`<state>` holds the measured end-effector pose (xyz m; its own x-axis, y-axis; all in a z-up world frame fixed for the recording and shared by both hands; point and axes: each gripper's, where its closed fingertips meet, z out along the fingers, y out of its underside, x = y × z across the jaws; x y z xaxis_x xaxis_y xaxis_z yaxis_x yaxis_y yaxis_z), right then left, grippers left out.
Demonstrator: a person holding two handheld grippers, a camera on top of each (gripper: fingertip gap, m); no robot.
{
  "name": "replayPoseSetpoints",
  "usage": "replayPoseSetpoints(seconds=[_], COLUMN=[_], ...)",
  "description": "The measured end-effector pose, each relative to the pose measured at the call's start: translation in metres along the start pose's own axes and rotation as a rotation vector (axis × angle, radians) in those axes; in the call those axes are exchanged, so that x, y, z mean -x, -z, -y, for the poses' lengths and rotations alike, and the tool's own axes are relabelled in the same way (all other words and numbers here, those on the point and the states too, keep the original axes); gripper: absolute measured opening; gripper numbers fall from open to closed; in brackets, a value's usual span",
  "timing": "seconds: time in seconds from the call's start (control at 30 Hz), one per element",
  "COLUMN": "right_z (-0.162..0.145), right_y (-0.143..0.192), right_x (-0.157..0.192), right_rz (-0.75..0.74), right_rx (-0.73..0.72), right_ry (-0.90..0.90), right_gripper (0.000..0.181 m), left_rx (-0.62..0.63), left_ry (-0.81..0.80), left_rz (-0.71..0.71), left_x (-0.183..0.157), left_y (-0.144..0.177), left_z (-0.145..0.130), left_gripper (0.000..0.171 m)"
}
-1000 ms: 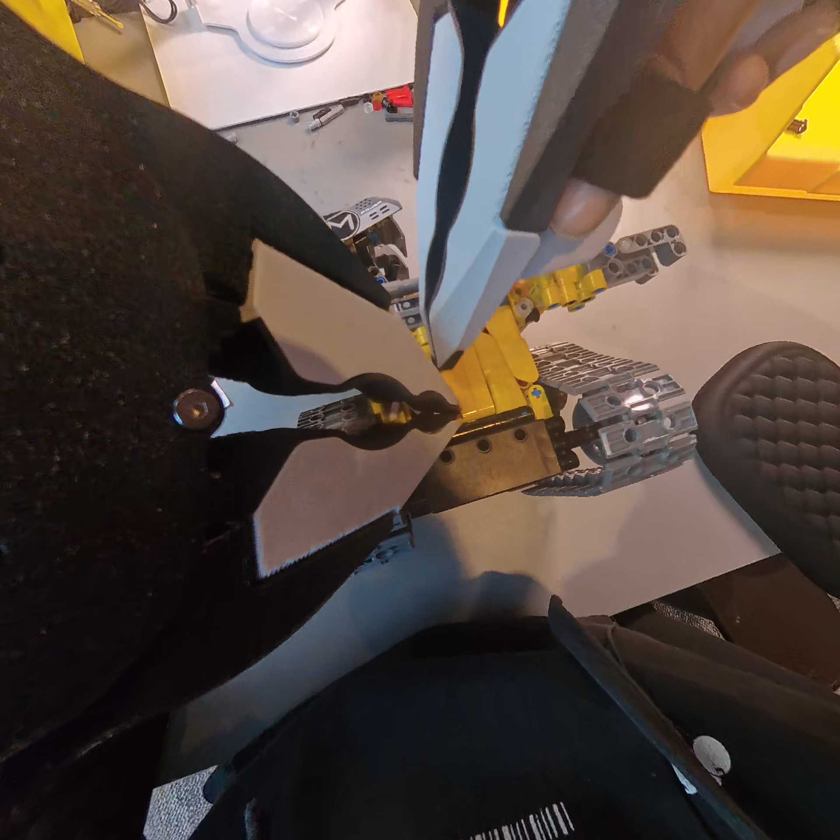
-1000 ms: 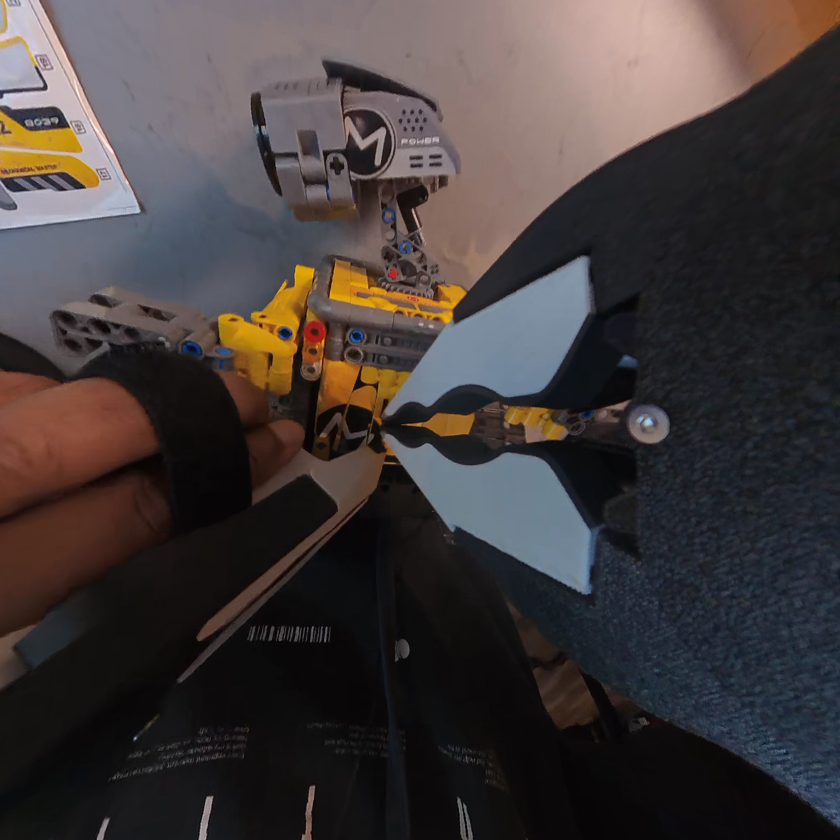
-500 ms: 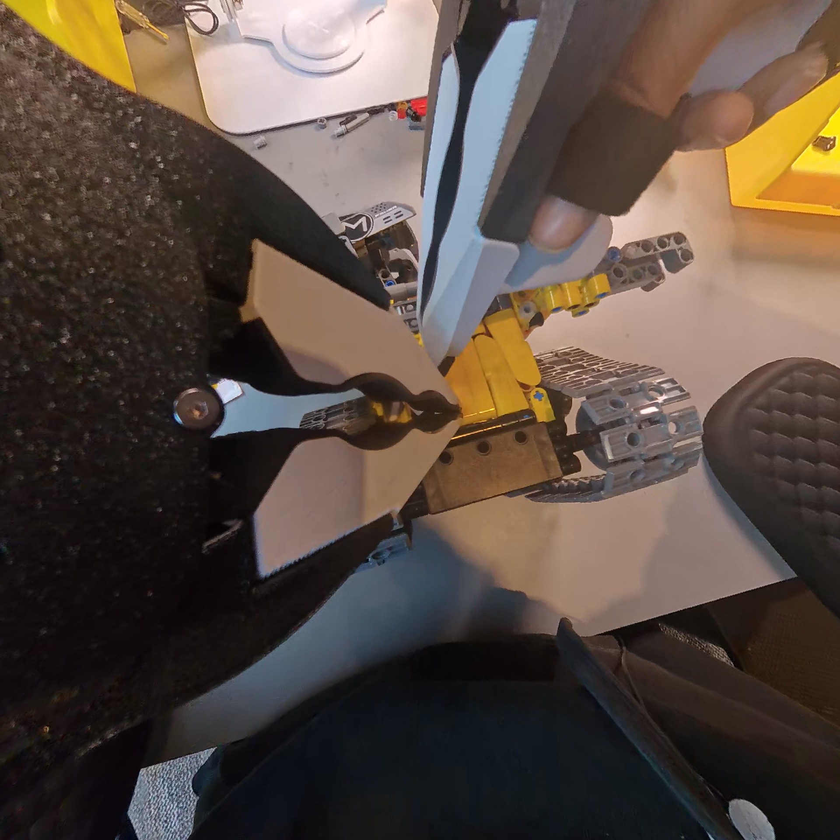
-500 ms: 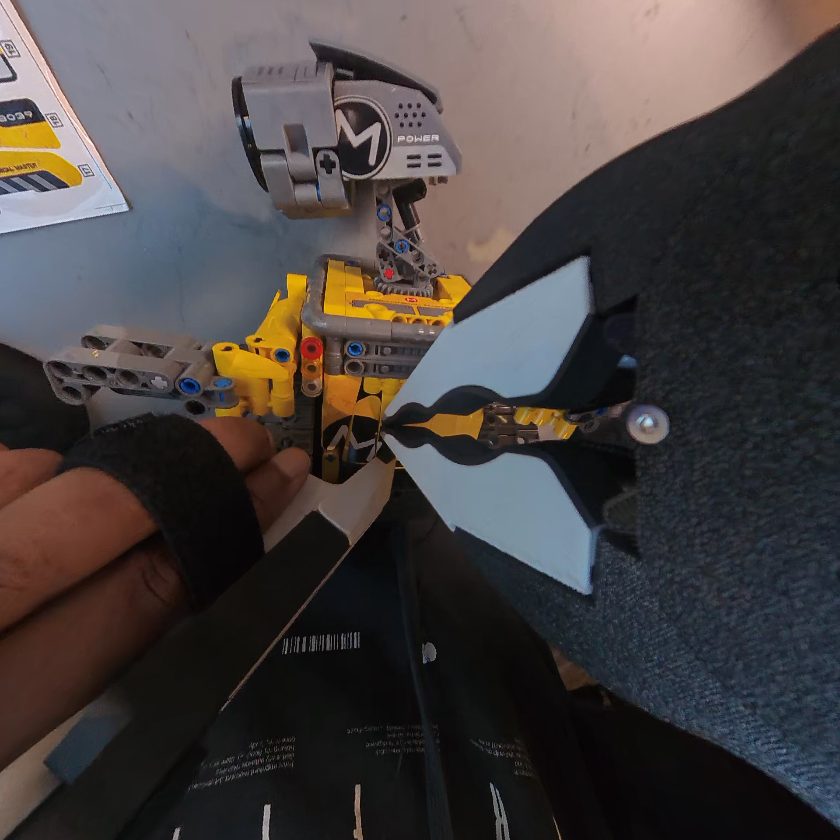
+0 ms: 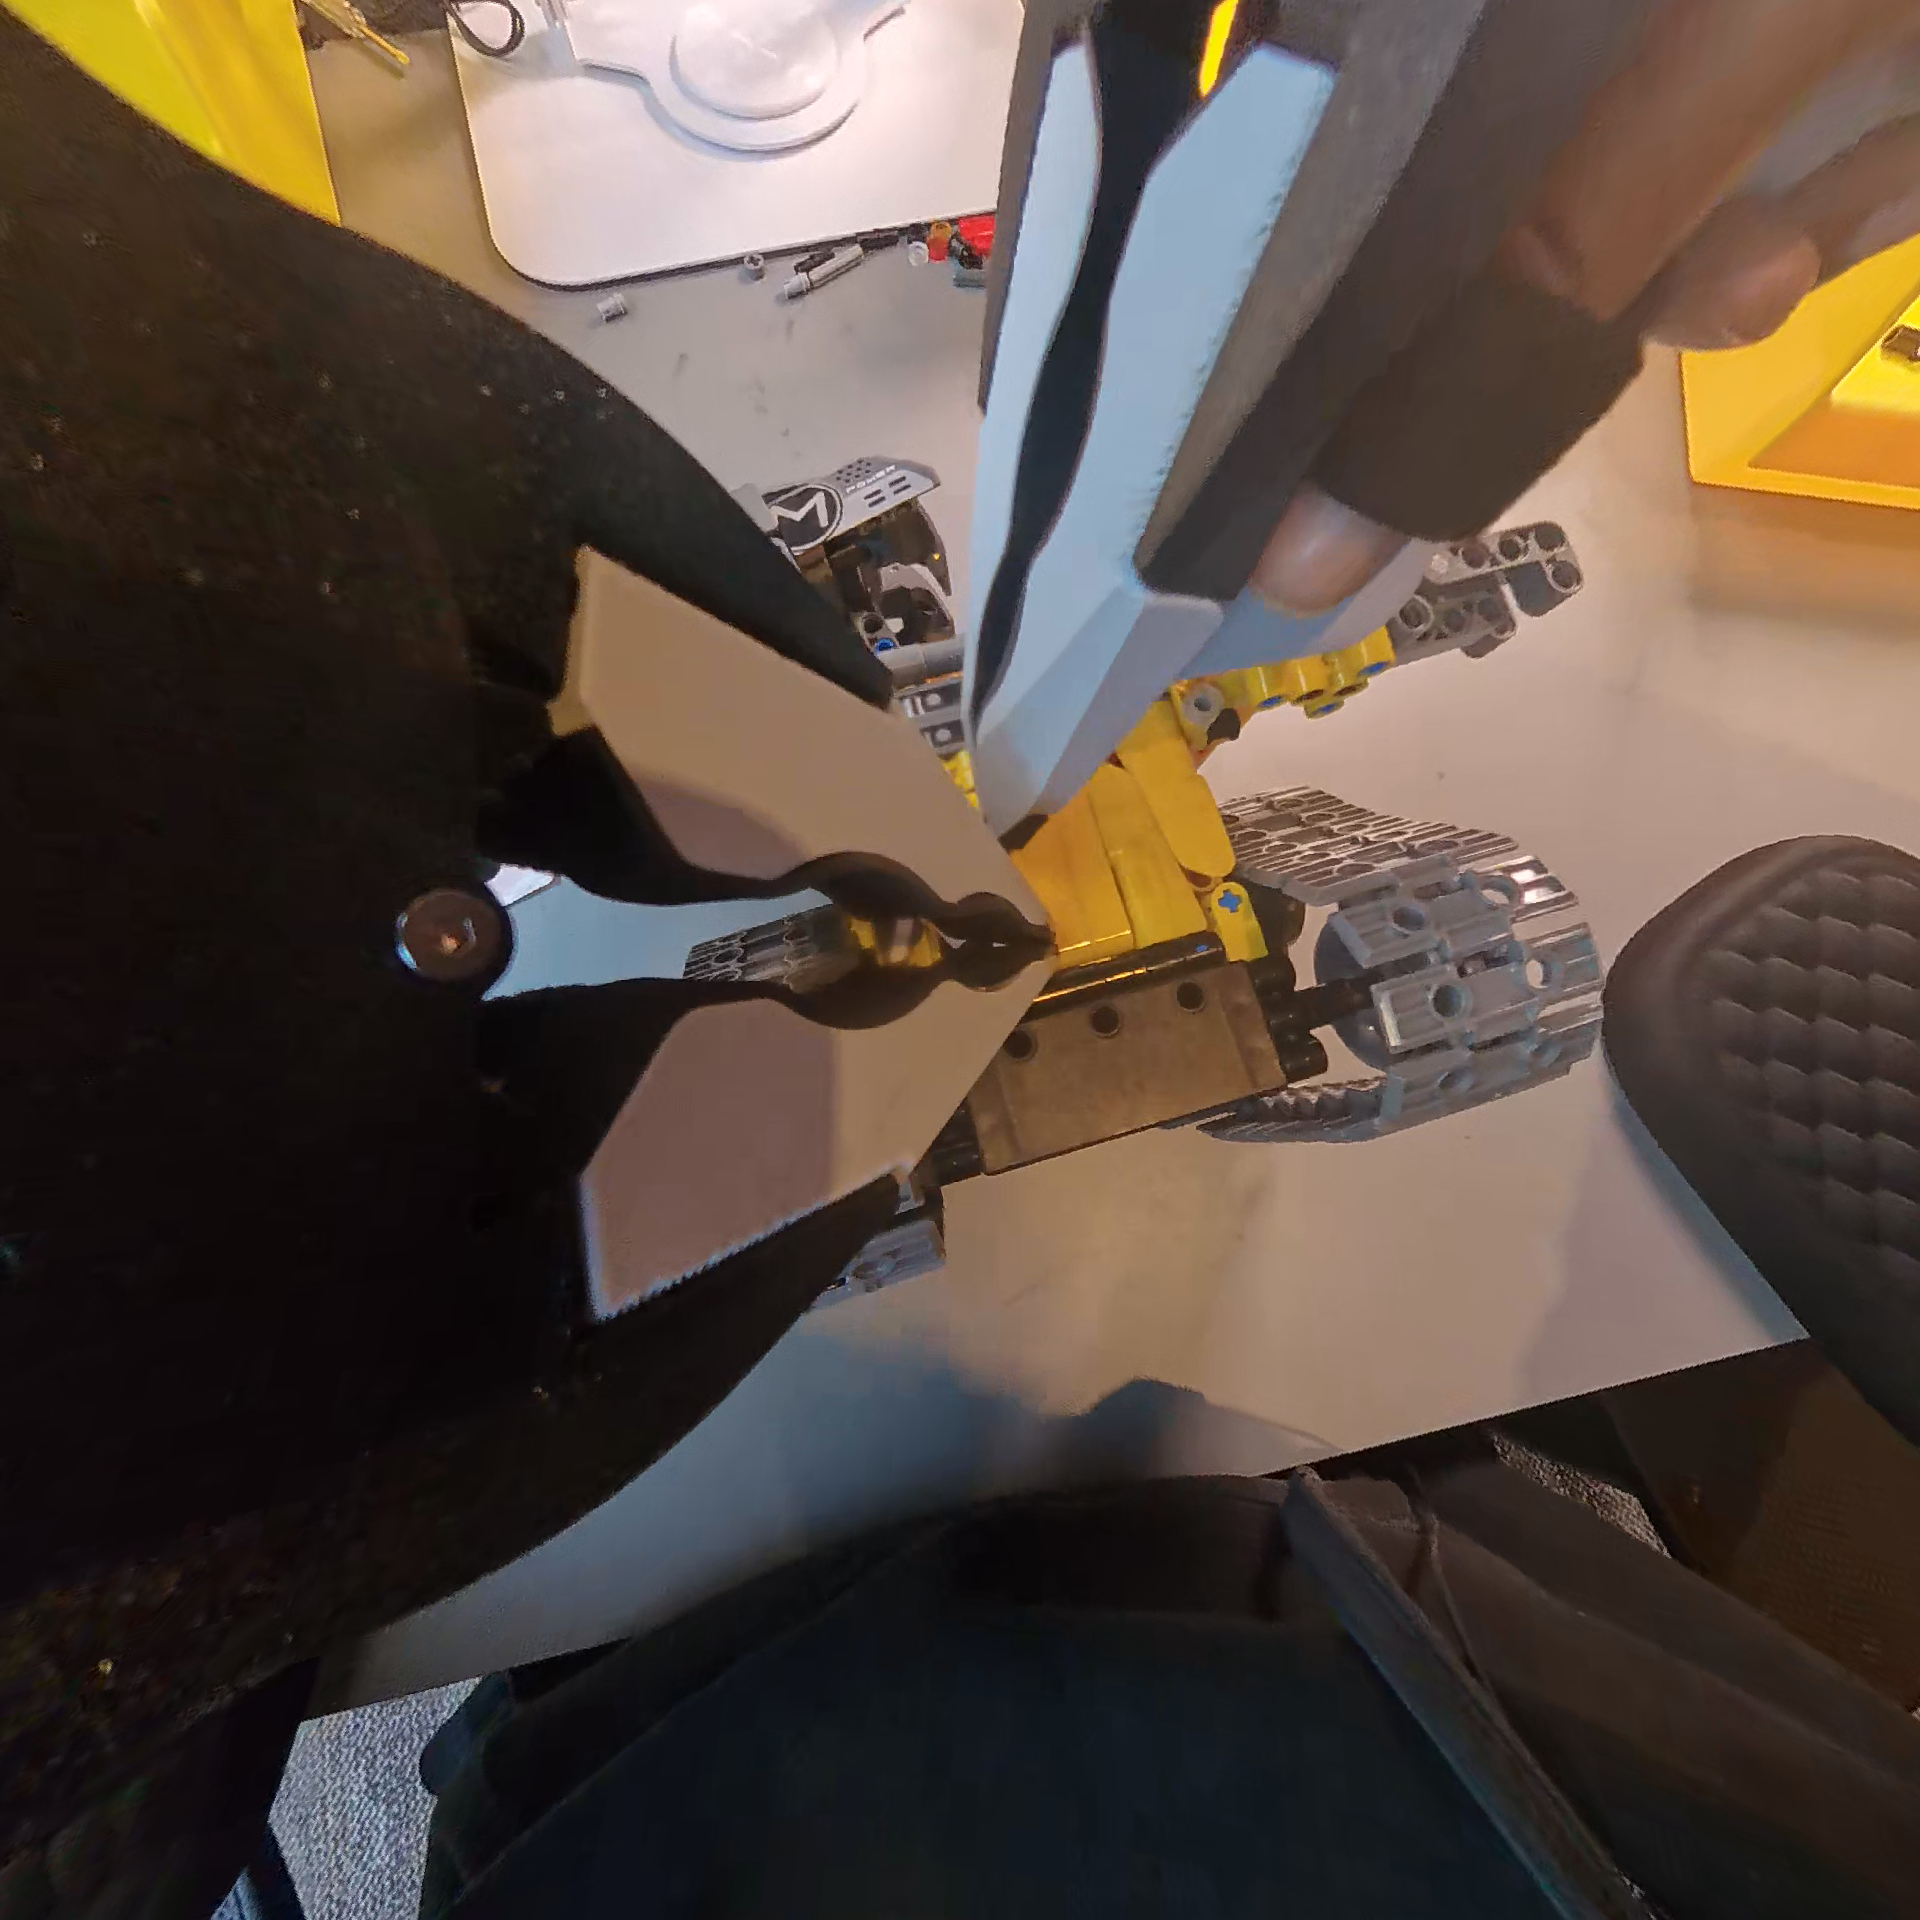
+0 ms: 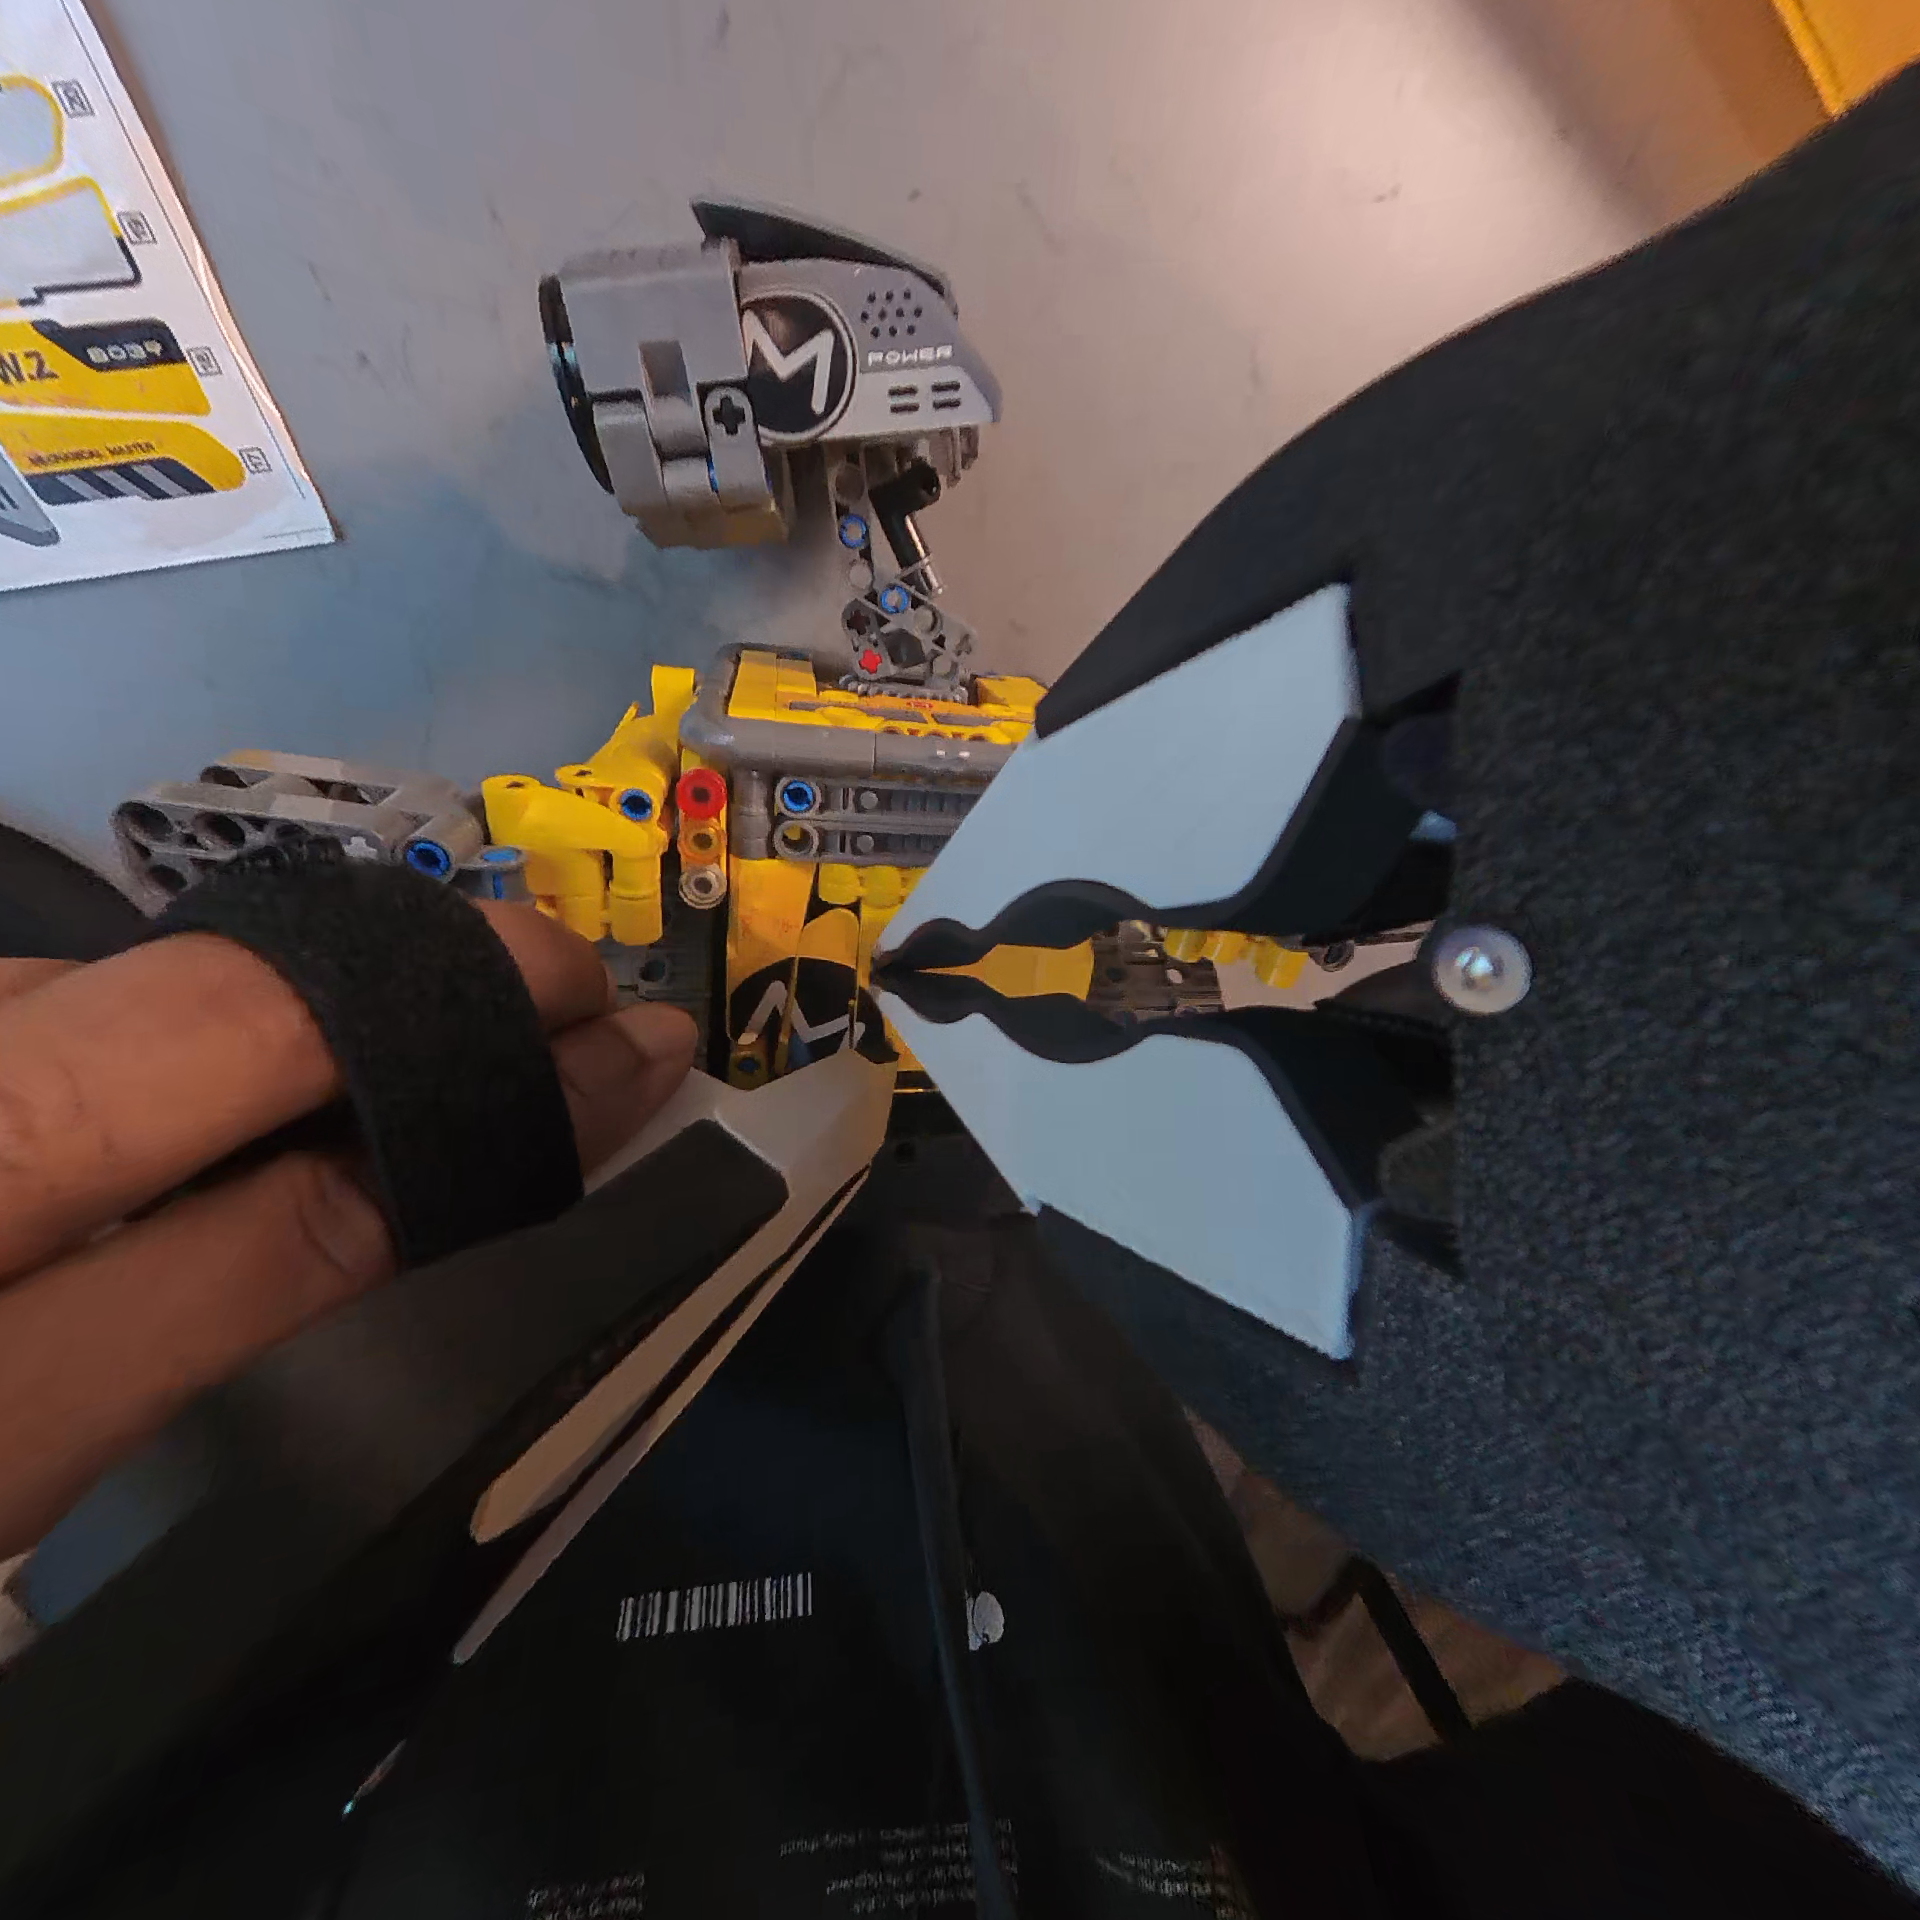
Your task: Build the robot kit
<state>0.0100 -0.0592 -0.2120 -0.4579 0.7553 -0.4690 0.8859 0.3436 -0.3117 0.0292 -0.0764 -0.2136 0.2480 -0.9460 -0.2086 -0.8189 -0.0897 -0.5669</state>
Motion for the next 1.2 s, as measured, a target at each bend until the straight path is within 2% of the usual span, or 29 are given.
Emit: replayPoseSetpoints(seconds=[0.17, 0.27, 0.37, 0.47, 0.57, 0.7, 0.77, 0.87, 0.97, 1.13, 1.2], right_z=[0.001, 0.002, 0.013, 0.014, 0.012, 0.008, 0.007, 0.006, 0.005, 0.004, 0.004], right_y=[0.000, 0.006, 0.011, 0.017, 0.020, 0.017, 0.012, -0.002, -0.006, -0.006, -0.004], right_x=[-0.003, -0.015, -0.003, 0.000, 0.004, 0.006, 0.008, 0.012, 0.009, 0.008, 0.006], right_rz=[-0.012, -0.126, -0.126, -0.235, -0.329, -0.446, -0.469, -0.460, -0.452, -0.436, -0.421], right_rx=[0.012, 0.005, -0.083, -0.129, -0.180, -0.207, -0.197, -0.165, -0.143, -0.122, -0.128], right_ry=[-0.009, 0.021, 0.043, 0.114, 0.177, 0.254, 0.266, 0.265, 0.237, 0.216, 0.199], right_gripper=[0.000, 0.000, 0.000, 0.000, 0.006, 0.015, 0.016, 0.018, 0.016, 0.017, 0.015], left_rx=[0.007, -0.005, -0.035, -0.156, -0.355, -0.534, -0.587, -0.559, -0.545, -0.579, -0.591], left_ry=[-0.007, -0.001, 0.014, 0.078, 0.193, 0.328, 0.360, 0.359, 0.351, 0.348, 0.348], left_rz=[0.022, 0.028, 0.056, 0.100, 0.148, 0.122, 0.093, 0.078, 0.088, 0.120, 0.124], left_x=[0.000, 0.000, 0.002, 0.008, 0.020, 0.026, 0.024, 0.023, 0.024, 0.026, 0.026], left_y=[0.000, 0.000, 0.002, 0.012, 0.040, 0.065, 0.065, 0.050, 0.040, 0.041, 0.042], left_z=[0.000, 0.001, 0.002, 0.008, 0.014, -0.001, -0.010, -0.028, -0.037, -0.041, -0.042], left_gripper=[0.000, 0.000, 0.000, 0.003, 0.009, 0.036, 0.041, 0.046, 0.041, 0.024, 0.023])
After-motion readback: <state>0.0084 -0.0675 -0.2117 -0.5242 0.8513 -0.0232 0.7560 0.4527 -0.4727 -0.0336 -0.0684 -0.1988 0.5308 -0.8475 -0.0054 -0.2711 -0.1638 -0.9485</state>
